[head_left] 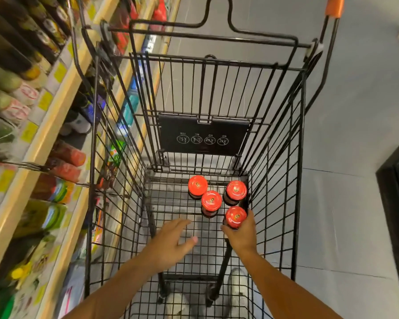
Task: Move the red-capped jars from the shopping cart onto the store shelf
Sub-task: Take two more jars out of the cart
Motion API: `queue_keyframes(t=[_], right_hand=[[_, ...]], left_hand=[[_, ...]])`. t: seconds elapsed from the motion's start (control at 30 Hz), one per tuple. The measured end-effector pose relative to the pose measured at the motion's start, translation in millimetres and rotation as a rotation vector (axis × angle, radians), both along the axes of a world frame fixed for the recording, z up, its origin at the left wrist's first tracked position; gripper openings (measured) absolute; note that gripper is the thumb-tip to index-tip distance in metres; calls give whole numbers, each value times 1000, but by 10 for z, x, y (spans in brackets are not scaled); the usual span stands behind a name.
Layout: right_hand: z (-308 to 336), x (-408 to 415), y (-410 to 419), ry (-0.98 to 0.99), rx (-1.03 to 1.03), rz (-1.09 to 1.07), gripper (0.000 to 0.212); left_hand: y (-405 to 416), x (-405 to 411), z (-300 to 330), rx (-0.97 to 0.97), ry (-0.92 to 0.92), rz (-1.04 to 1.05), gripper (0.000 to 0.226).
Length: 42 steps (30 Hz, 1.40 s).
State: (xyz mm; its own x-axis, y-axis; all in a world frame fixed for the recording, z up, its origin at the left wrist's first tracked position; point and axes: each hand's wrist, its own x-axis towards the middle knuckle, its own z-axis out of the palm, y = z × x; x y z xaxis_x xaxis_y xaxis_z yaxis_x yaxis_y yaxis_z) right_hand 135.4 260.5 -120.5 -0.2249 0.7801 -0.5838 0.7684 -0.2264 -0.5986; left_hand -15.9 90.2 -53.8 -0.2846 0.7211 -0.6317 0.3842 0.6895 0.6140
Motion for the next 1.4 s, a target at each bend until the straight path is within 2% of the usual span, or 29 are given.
queue_keyframes(t=[0.23,0.4,0.63,0.73,0.8,0.9,1.13,1.4], right_hand=[[-174,4,-30,7,71,-80,69],[25,31,-110,6,127,-89,62],[316,168,-370,63,80,-141,65],[367,223,-434,68,47,-161,72],[373,243,-452,77,28,-187,77],[338,257,-469,79,16,-240,83],[282,296,-436,58,44,-267,80],[383,319,-385,138,55,-134,76]], left_hand=[[-48,22,-170,11,-40,38,66],[151,-11,-284,14,-36,71,71],[654,-35,-612,-27,-84,261,86],[802,10,-743,21,-132,303,77],[871,48,-850,36,-124,357,78],[984,145,-1002,58,-106,446,66],[1156,296,-1304,113,-66,714,63],[966,355,-930,187,-26,664,54]])
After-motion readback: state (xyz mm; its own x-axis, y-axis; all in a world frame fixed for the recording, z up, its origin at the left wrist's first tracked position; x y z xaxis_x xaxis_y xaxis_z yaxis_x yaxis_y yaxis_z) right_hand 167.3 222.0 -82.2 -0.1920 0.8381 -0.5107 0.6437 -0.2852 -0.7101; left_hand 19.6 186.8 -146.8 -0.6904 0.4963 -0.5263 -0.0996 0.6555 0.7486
